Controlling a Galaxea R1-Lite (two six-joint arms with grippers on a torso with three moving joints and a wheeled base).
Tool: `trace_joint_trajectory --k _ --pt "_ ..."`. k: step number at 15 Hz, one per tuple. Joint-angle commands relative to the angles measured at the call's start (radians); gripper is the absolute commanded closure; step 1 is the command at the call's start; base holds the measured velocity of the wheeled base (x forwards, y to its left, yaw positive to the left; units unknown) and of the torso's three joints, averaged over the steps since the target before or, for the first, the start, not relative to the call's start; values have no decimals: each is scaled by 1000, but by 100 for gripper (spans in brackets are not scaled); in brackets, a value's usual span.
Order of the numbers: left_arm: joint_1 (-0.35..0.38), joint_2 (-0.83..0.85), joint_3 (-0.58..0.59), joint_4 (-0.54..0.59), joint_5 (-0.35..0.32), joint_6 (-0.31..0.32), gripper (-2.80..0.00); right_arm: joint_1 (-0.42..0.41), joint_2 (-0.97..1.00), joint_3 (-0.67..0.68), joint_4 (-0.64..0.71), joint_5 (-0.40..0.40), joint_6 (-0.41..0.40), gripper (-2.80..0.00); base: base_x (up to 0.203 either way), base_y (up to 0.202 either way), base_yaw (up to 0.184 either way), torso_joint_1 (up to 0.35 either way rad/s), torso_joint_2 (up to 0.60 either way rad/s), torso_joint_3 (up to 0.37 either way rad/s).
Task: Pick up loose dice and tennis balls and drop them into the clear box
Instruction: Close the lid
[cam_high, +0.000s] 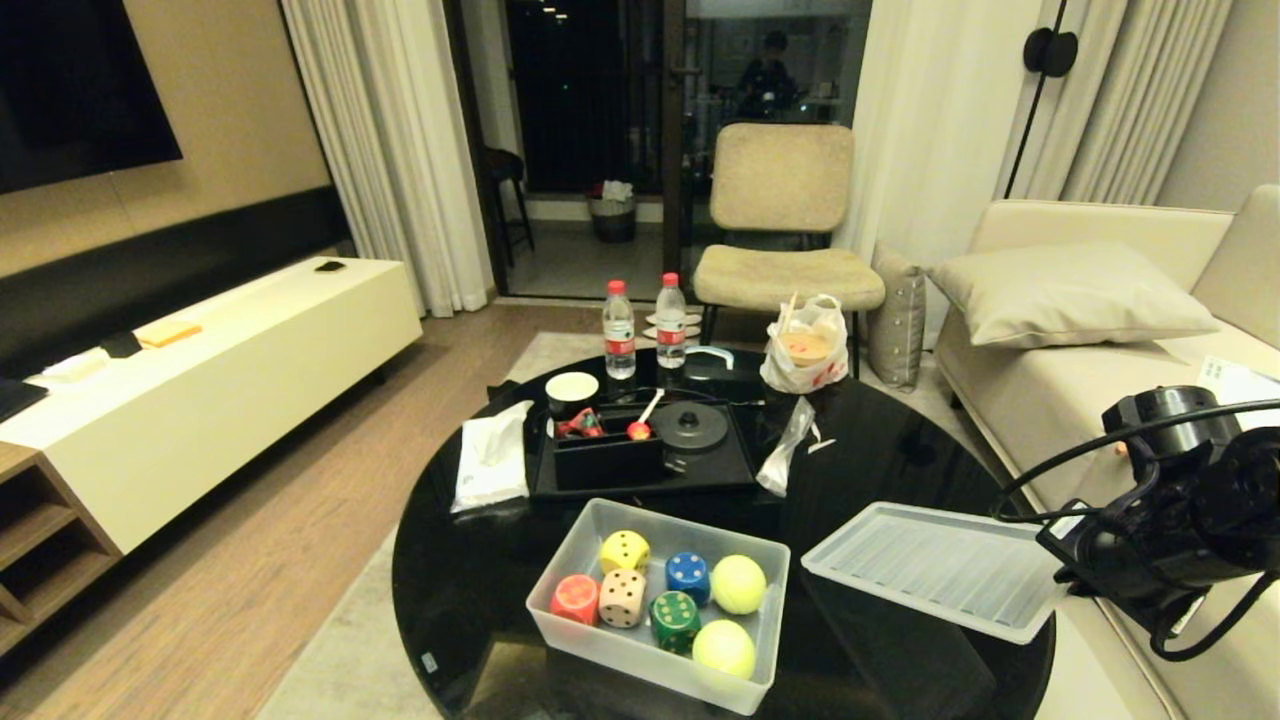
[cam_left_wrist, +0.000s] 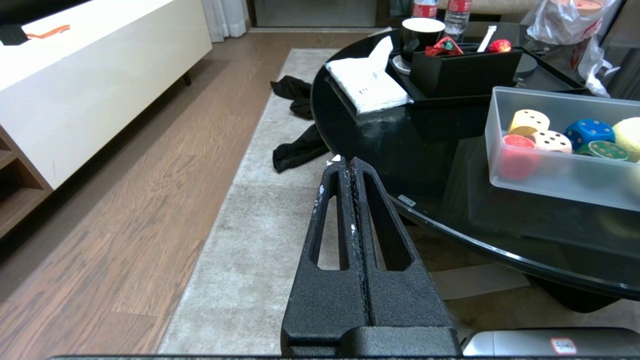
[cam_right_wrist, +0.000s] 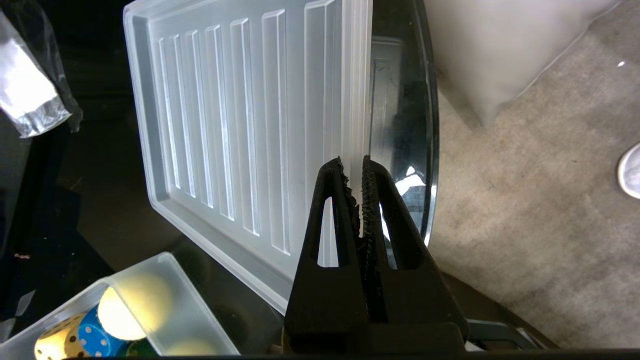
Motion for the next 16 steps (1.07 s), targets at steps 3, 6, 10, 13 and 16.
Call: trace_joint_trajectory --k 3,6,10,13,16 --pt "0 1 2 0 0 -1 0 0 4 7 0 8 4 0 0 0 0 0 0 0" --pt "0 1 1 0 0 -1 0 2 4 2 0 6 4 0 0 0 0 0 0 0" --pt "0 1 1 0 0 -1 0 3 26 7 0 8 3 0 0 0 0 0 0 0" --pt "0 1 2 0 0 -1 0 3 92 11 -3 8 2 0 0 0 0 0 0 0" --pt "0 1 0 0 0 -1 0 3 152 9 -5 3 -1 0 0 0 0 0 0 0"
